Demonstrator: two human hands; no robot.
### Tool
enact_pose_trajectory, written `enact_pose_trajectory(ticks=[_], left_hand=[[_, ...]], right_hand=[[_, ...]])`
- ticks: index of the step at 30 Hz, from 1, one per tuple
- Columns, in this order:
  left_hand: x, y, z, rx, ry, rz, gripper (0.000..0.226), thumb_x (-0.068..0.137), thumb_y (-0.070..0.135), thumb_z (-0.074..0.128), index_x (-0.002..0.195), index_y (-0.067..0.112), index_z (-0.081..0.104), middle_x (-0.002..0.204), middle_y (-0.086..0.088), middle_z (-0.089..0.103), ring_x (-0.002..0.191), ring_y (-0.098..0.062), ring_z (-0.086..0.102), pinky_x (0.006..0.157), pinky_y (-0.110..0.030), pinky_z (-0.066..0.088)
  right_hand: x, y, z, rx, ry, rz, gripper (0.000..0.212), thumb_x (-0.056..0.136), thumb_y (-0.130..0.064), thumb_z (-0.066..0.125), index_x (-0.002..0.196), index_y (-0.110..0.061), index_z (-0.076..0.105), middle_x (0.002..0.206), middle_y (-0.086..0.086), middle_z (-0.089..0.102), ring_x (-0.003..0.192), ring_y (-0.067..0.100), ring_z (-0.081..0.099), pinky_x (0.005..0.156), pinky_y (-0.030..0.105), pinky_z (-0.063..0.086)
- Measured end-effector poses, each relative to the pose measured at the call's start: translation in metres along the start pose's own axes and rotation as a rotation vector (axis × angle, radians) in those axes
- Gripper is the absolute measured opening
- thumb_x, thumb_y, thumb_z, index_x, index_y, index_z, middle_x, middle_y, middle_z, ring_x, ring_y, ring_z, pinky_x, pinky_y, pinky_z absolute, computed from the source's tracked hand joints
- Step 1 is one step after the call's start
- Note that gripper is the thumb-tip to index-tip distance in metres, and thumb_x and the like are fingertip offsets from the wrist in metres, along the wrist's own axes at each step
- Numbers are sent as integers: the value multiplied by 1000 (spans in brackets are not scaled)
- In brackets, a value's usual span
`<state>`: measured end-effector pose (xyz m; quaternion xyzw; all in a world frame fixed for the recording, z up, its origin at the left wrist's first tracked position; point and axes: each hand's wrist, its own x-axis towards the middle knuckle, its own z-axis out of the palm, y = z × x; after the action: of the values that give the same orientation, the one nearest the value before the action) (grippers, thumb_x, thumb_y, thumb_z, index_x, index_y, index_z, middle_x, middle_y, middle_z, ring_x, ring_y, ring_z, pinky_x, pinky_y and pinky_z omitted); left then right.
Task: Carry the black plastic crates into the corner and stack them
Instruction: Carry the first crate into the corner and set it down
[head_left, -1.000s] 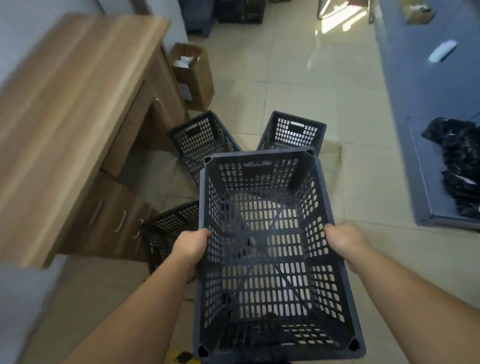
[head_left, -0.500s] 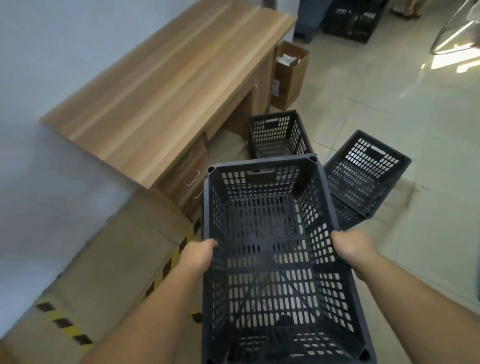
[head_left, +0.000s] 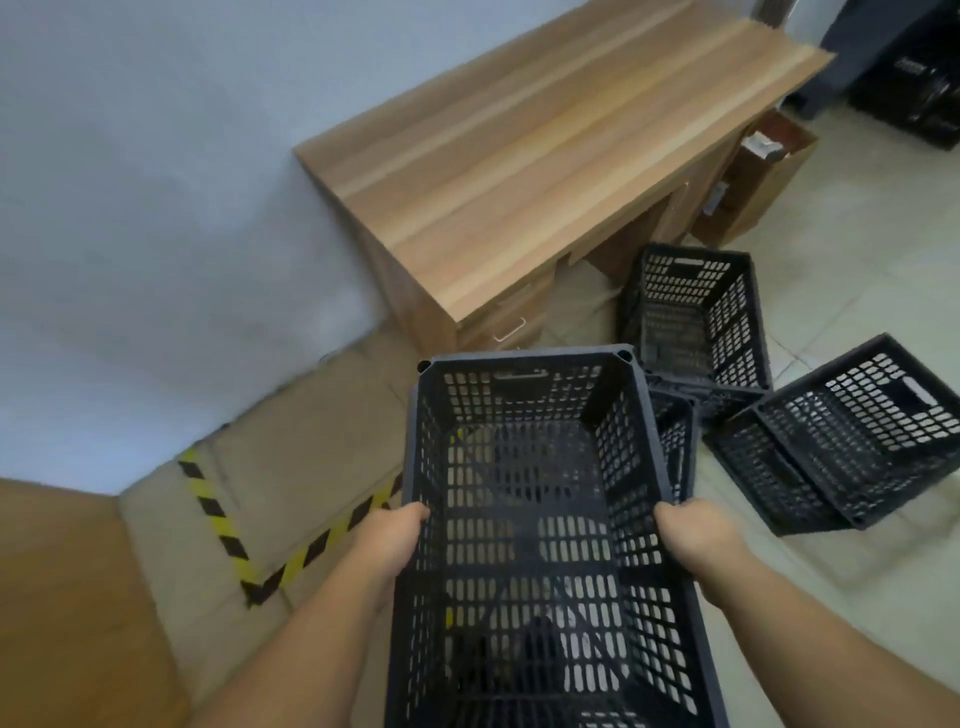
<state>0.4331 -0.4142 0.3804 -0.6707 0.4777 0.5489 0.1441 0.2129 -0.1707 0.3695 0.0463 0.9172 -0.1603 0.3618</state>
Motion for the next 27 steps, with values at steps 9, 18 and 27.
enact_pose_trajectory(ticks=[9, 18, 27], left_hand=[[10, -51, -70, -168, 99, -82, 32, 106, 35, 58, 115, 8, 72, 103, -15, 80, 96, -32, 73, 85, -41, 57], [41, -85, -156, -370, 203, -125, 38, 99, 38, 62, 119, 8, 72, 104, -14, 80, 98, -33, 74, 82, -39, 57], [105, -81, -257, -448, 221, -145, 29, 104, 33, 61, 107, 7, 74, 102, -14, 80, 94, -30, 73, 65, -32, 46]], right_hand=[[-18, -75, 59, -150, -90, -142, 42, 97, -33, 52, 107, 4, 70, 110, 24, 71, 101, 41, 66, 90, 43, 55], [-48, -174, 133, -226, -142, -245, 42, 93, -39, 54, 110, -3, 69, 100, 16, 72, 92, 37, 69, 89, 48, 59], [-69, -287, 203, -289, -167, -304, 40, 96, -35, 53, 114, -3, 68, 105, 18, 71, 99, 37, 67, 94, 50, 56]])
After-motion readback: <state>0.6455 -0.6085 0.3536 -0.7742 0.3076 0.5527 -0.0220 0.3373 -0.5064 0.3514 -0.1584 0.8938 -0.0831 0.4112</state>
